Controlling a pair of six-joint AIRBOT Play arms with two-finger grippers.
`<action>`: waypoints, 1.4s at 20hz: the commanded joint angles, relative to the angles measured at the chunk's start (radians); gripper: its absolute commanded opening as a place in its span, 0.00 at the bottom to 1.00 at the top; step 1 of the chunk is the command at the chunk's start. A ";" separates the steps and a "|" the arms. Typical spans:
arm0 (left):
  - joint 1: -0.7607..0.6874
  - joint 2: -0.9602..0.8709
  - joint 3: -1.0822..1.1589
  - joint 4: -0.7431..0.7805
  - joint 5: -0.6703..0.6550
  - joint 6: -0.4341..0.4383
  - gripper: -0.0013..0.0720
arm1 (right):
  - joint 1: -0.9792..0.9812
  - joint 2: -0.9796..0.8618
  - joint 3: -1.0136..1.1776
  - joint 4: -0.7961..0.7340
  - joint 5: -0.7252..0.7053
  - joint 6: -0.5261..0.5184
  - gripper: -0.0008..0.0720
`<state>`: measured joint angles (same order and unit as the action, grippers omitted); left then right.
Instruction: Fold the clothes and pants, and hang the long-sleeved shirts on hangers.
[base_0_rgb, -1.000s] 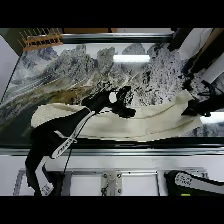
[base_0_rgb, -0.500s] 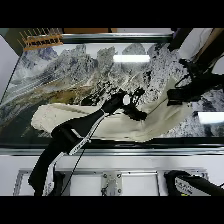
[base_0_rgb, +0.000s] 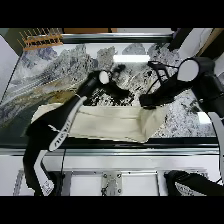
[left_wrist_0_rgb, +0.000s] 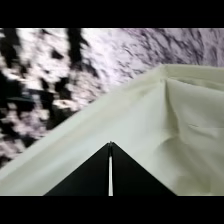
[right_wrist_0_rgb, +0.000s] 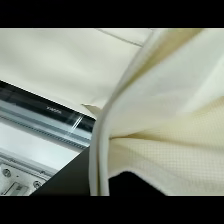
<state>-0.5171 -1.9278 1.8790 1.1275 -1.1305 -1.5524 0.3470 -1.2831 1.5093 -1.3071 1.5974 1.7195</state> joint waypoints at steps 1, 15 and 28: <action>0.191 0.129 0.001 0.057 -0.065 0.003 0.04 | 0.130 -0.046 0.001 0.001 -0.093 0.121 0.03; 0.522 0.369 -0.031 0.056 -0.195 0.019 0.05 | 0.441 -0.407 0.001 0.298 -0.678 0.105 0.97; 0.512 0.816 -0.816 0.047 0.010 0.061 0.05 | -0.107 0.082 -0.634 0.063 -0.456 -0.071 0.97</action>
<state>-0.0040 -1.2011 1.2232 1.1778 -1.1664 -1.4986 0.4217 -1.3121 1.0847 -1.2293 1.1278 1.6562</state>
